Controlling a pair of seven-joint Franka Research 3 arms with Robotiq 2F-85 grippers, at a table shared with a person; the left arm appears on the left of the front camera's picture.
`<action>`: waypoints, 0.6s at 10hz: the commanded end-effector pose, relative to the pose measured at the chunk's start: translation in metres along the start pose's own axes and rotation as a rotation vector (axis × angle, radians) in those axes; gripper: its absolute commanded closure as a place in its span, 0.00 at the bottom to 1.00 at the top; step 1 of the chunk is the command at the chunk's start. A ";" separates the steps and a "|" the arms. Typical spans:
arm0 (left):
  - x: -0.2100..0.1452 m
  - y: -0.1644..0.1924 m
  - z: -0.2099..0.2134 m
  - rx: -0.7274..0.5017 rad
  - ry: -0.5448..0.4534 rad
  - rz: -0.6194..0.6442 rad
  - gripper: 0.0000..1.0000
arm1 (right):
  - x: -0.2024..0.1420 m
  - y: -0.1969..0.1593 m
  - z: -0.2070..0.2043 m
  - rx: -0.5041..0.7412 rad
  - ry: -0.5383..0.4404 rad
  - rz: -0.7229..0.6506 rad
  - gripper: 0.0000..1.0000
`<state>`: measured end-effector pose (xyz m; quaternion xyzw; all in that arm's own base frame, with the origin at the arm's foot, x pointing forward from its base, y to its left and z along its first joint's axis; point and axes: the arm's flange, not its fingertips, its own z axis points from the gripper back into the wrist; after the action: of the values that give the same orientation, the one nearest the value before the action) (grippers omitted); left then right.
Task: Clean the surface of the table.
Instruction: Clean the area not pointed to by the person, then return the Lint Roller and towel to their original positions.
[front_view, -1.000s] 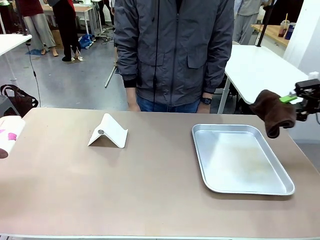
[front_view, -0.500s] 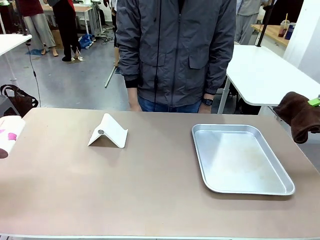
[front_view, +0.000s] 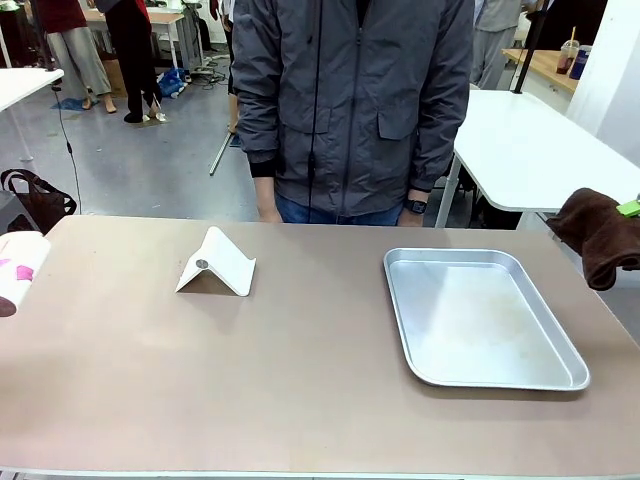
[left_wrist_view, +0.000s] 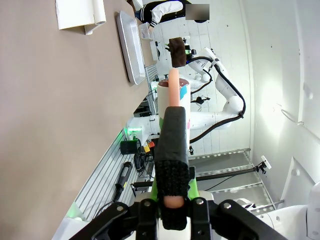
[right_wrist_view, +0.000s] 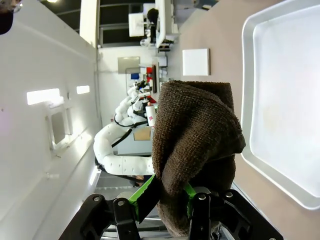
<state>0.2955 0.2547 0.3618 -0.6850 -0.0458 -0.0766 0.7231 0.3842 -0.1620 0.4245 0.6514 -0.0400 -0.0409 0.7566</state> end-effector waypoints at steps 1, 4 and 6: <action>0.001 -0.007 0.002 -0.014 -0.011 0.005 0.78 | 0.002 0.004 0.000 -0.003 0.003 0.009 0.83; 0.001 -0.007 0.002 -0.014 -0.011 0.005 0.78 | 0.002 0.004 0.000 -0.003 0.003 0.009 0.83; 0.001 -0.007 0.002 -0.014 -0.011 0.005 0.78 | 0.002 0.004 0.000 -0.003 0.003 0.009 0.83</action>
<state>0.2955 0.2547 0.3618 -0.6850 -0.0458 -0.0766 0.7231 0.3842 -0.1620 0.4245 0.6514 -0.0400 -0.0409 0.7566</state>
